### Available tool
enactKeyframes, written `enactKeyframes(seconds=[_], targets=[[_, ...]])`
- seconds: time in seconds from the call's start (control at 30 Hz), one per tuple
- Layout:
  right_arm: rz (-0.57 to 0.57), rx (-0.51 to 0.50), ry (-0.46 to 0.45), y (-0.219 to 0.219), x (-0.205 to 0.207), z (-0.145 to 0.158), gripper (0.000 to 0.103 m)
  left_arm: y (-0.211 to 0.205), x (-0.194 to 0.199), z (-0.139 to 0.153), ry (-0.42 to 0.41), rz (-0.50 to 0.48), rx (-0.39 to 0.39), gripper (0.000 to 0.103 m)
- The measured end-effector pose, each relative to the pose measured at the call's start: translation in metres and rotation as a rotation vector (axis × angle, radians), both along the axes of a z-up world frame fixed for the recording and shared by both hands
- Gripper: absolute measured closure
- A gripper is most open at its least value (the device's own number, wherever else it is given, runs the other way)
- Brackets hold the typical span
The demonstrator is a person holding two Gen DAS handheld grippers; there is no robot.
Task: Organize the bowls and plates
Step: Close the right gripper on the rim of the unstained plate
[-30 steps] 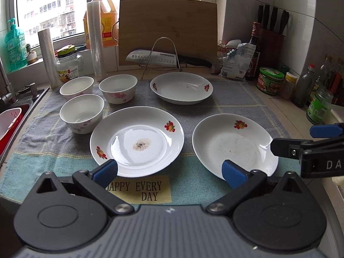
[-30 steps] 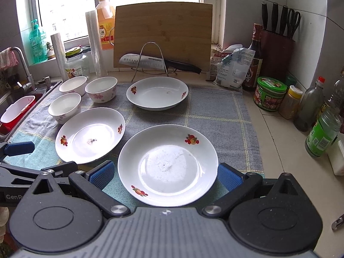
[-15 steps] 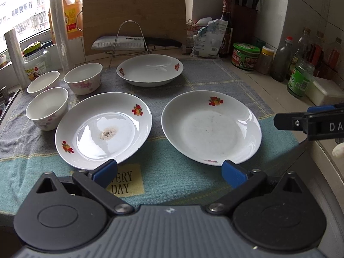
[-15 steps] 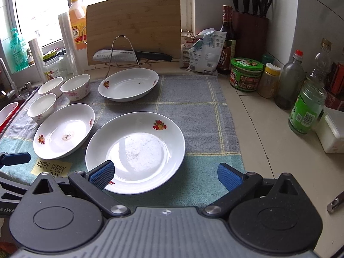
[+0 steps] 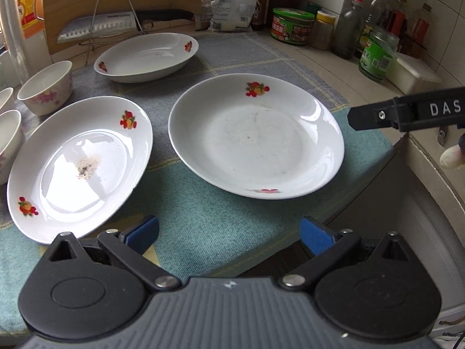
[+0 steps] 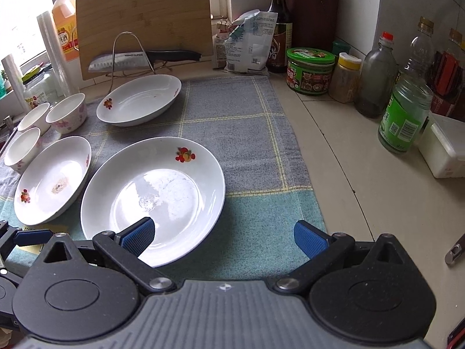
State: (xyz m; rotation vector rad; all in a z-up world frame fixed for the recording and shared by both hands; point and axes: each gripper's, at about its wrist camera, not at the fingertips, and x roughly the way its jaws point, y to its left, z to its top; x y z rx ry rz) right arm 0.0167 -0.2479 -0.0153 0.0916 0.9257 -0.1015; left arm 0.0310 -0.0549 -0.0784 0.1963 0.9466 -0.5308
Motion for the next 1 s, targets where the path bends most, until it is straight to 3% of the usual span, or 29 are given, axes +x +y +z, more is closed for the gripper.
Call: enactKeyframes(seconds=[0.17,0.4,0.53,0.87,0.93,1.0], targets=[[-0.034,-0.026,0.029,0.004,0.009,-0.005,0.0,-0.005,0.011,-0.013,0.037,-0.073,-0.002,0.001],[-0.04,-0.031,0.053,0.01,0.017,-0.007,0.0,-0.012,0.015,-0.016,-0.012,-0.128,0.03,0.001],[-0.023,-0.031,0.063,0.009,0.025,-0.011,0.0,-0.02,0.012,-0.02,-0.048,-0.141,0.084,0.0],[0.096,0.016,0.059,-0.016,0.059,-0.02,0.0,-0.02,0.007,-0.022,-0.078,-0.153,0.095,0.0],[0.124,0.018,0.05,-0.021,0.067,-0.021,0.0,-0.023,0.001,-0.025,-0.111,-0.176,0.133,0.0],[0.145,0.03,0.045,-0.026,0.073,-0.022,0.0,-0.034,-0.006,-0.031,-0.148,-0.196,0.252,0.001]])
